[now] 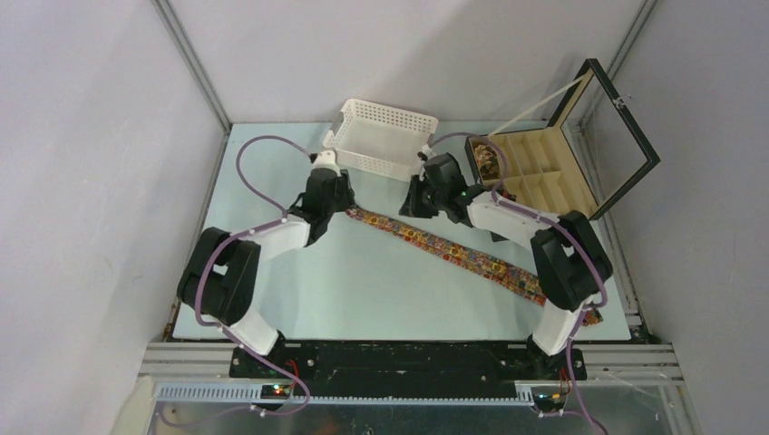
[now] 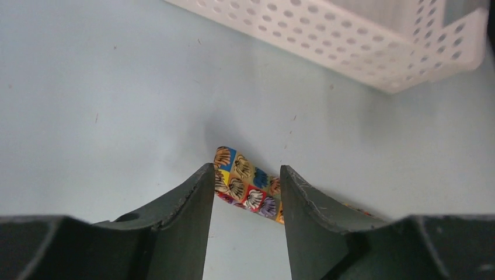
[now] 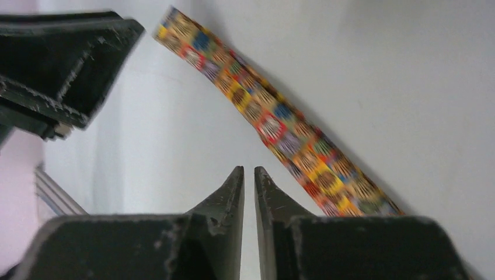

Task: Roll the ties
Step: Roll the tie at the center of the board.

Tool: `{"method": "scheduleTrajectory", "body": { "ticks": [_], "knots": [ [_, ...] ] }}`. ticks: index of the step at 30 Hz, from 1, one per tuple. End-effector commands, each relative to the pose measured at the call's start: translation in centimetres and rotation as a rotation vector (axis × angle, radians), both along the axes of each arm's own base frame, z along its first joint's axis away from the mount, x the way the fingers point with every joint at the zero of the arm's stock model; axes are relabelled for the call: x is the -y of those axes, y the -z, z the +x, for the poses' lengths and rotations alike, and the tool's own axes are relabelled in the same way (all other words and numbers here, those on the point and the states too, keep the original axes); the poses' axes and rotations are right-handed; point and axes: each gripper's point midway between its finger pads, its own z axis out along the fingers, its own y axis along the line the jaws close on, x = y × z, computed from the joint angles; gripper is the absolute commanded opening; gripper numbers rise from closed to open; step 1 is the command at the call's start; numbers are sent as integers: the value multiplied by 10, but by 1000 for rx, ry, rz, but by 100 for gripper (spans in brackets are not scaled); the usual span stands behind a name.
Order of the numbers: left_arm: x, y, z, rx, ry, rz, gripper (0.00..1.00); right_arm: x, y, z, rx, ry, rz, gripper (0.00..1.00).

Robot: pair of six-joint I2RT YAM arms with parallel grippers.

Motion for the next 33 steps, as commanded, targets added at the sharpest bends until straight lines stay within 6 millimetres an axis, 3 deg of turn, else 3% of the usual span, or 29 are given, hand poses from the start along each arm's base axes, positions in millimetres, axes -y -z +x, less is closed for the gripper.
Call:
{"method": "scheduleTrajectory", "body": {
  "ticks": [1, 2, 3, 7, 8, 9, 10, 13, 17, 28, 33],
  "knots": [
    [-16, -35, 15, 48, -58, -213, 50, -47, -20, 24, 5, -49, 172, 9],
    [-14, -35, 15, 40, -34, -259, 46, -59, -19, 29, -10, -59, 213, 1],
    [-24, -34, 20, 40, -60, -307, 44, -65, -20, 32, -12, -65, 237, 0],
    [-33, -29, 28, 14, -71, -365, 30, -97, -20, 50, -35, -74, 347, 0],
    [-33, -25, 27, -1, -75, -364, 28, -104, -10, 52, -56, -70, 358, 0],
    [-33, -23, 30, -9, -77, -367, 23, -112, -17, 56, -44, -77, 373, 0],
    [-33, -19, 30, -25, -81, -366, 21, -116, -4, 58, -69, -70, 362, 0],
    [-32, -11, 35, -58, -87, -372, 15, -130, 0, 62, -77, -69, 353, 0],
    [-32, -2, 41, -99, -93, -370, 14, -134, 17, 67, -83, -44, 318, 0],
    [-41, 32, 45, -216, -155, -368, 2, -139, 40, 76, -108, -28, 276, 0],
    [-34, 44, 43, -244, -118, -384, 0, -137, 46, 78, -109, -14, 259, 0]
  ]
}}
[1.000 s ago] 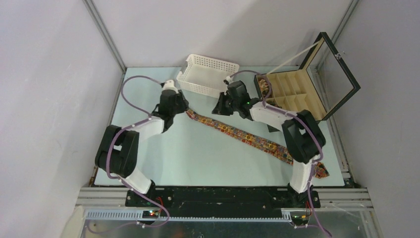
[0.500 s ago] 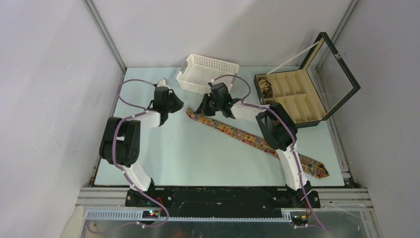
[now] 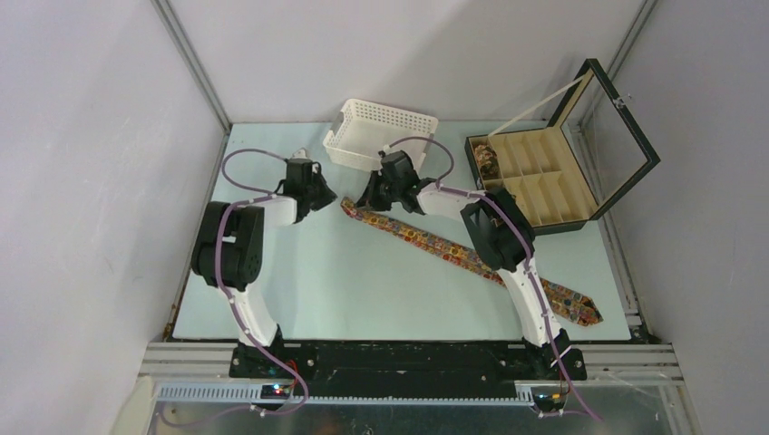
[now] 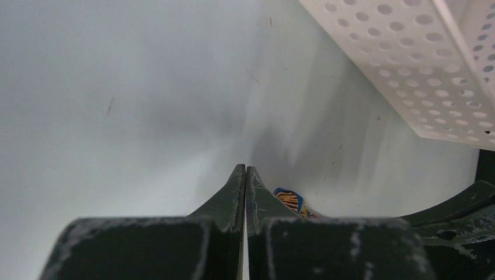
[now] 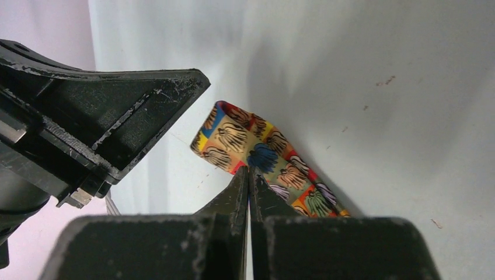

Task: Roll the ties
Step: Roll the tie at the center of the board.

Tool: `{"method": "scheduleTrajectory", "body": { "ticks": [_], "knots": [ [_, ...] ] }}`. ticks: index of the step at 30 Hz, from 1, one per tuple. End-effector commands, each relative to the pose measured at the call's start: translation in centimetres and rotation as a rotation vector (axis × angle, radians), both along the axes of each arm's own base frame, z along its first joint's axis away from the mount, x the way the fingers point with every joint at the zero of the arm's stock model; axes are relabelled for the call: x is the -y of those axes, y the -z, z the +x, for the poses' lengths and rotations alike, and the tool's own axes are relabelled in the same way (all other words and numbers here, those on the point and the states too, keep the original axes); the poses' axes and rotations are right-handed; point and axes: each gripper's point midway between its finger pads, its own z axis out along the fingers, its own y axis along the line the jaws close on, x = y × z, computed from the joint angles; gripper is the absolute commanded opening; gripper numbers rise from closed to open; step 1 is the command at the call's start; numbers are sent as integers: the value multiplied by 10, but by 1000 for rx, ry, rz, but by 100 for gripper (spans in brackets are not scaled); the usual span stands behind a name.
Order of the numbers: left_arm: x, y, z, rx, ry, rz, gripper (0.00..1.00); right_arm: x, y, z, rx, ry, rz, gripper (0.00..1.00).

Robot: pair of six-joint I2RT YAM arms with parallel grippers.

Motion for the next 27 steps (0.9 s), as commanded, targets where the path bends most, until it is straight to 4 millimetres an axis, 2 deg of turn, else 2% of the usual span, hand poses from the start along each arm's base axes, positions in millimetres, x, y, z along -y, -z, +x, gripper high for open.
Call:
{"method": "scheduleTrajectory", "body": {
  "ticks": [1, 6, 20, 27],
  "knots": [
    [10, -4, 9, 15, 46, -49, 0, -2, -4, 11, 24, 23, -5, 0],
    [18, -1, 9, 26, 85, -74, 0, 0, 0, 12, 15, 28, -11, 0],
    [28, -9, -3, 81, 142, -104, 0, 2, 11, 14, 6, 46, -40, 0],
    [27, -15, -6, 93, 140, -85, 0, -2, 8, 14, 7, 38, -26, 0]
  ]
}}
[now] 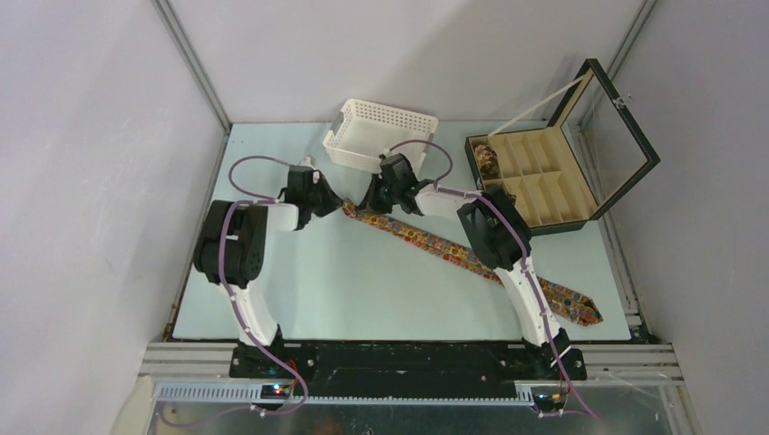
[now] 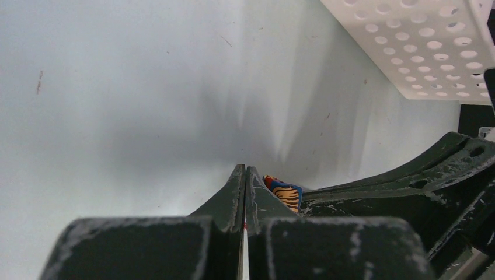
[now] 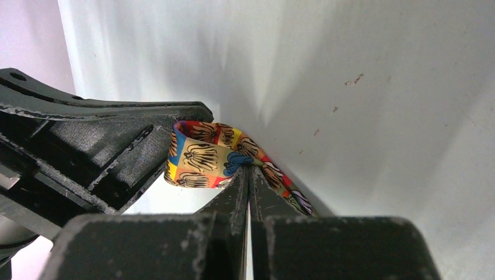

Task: Roll the ties
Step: Roll the tie at the center of the board.

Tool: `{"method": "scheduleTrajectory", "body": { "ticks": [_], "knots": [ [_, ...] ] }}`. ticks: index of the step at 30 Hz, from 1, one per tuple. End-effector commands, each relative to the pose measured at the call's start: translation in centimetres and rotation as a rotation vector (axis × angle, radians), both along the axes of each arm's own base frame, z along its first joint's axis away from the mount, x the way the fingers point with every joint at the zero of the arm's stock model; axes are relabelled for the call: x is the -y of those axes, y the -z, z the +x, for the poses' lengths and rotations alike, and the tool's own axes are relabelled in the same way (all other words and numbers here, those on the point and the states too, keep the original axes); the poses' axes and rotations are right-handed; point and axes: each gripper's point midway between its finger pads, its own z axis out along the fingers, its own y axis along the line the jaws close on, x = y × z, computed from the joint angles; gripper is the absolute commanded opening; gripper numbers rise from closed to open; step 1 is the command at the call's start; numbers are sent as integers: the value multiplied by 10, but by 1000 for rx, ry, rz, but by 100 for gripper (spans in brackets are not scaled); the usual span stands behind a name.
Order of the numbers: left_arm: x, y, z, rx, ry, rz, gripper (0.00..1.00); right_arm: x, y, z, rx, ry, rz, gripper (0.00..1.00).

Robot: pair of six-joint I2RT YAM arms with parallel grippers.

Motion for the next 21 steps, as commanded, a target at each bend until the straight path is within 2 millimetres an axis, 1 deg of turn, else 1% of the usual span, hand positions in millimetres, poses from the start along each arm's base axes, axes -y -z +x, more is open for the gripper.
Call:
{"method": "scheduleTrajectory", "body": {
  "ticks": [1, 8, 16, 21],
  "knots": [
    [3, -35, 9, 102, 19, 0, 0, -9, -15, 11, 34, 7, 25, 0],
    [-1, -42, 9, 108, 2, 16, 0, -15, -15, 9, 28, -5, 39, 0],
    [4, -42, 11, 105, 13, 10, 0, -20, -16, 9, 31, -16, 50, 0],
    [6, -41, 7, 103, 24, 12, 0, -23, -15, 10, 28, -17, 52, 0]
  ]
}}
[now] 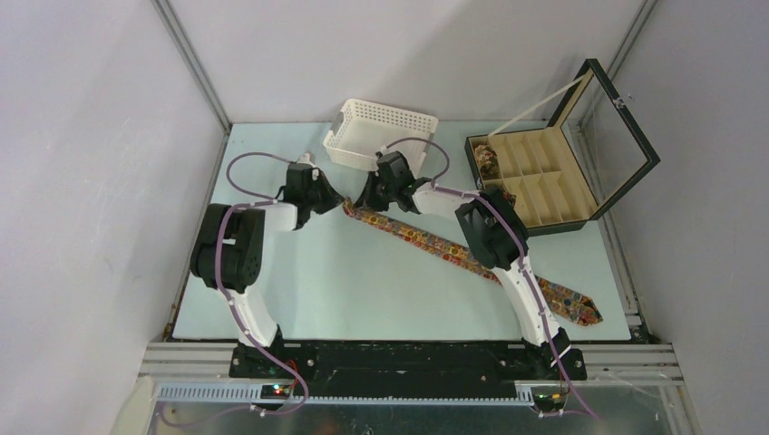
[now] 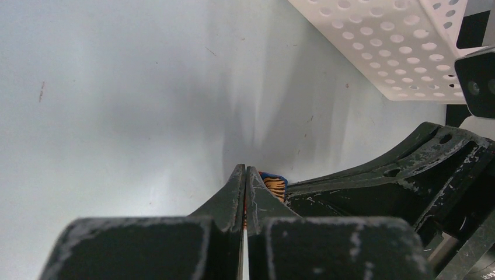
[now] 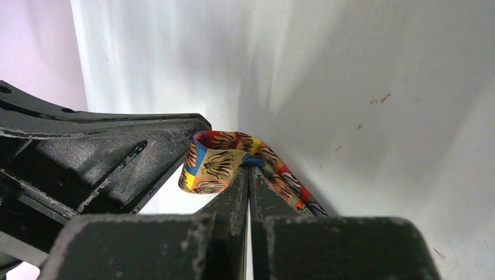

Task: Roll the ties
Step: Roll the tie at the center of the board.

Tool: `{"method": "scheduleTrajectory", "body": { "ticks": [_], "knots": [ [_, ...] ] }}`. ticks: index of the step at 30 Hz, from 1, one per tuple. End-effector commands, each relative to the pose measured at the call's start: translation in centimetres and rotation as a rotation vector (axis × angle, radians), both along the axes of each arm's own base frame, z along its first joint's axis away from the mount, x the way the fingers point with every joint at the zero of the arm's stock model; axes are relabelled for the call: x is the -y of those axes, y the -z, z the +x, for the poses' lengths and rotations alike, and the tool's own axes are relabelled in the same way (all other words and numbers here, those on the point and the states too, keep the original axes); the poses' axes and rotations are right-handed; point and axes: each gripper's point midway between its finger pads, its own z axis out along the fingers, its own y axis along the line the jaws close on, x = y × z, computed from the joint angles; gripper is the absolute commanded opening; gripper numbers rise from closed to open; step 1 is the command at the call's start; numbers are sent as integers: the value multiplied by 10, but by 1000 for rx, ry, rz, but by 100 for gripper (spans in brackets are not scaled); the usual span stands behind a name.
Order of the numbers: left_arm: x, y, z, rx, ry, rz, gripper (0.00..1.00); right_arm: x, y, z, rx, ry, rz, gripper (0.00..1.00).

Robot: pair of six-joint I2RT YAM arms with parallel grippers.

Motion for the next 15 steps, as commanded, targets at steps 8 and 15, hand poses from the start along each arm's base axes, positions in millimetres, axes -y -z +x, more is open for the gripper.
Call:
{"method": "scheduleTrajectory", "body": {
  "ticks": [8, 15],
  "knots": [
    [14, -26, 2, 70, 37, 10, 0, -16, -6, 8, 17, -10, 37, 0],
    [21, -26, -1, 70, 54, 13, 0, -16, -2, 9, 12, -8, 33, 0]
  ]
}}
